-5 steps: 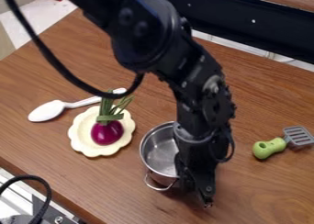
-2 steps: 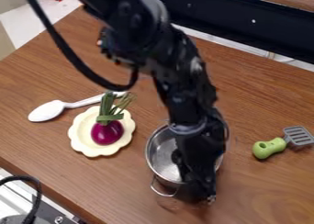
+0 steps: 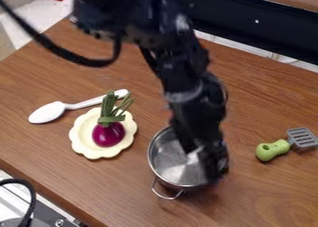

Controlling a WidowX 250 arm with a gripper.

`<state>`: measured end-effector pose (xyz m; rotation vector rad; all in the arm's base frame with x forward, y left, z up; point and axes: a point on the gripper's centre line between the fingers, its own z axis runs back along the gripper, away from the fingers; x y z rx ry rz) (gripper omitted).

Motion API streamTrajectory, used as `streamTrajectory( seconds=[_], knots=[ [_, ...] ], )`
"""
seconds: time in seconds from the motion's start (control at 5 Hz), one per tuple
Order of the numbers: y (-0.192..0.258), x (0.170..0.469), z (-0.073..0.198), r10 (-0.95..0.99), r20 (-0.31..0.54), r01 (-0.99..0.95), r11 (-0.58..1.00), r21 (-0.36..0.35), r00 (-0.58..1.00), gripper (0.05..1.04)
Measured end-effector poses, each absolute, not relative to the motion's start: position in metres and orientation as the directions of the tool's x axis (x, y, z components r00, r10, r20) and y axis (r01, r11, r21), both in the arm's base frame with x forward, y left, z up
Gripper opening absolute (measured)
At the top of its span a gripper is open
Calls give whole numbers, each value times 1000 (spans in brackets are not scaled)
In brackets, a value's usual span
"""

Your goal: Move the silver pot to the right side of the plate with a onion

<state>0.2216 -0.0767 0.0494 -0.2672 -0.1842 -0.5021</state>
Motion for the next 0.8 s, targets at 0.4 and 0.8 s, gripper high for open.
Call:
streamTrajectory(
  seconds=[0.4,0.8],
  knots=[
    [-68,254,71,-343,205,380,907,-180,917,999],
    [-51,297,73,-235,183,264,951,-158,955,999]
  ],
)
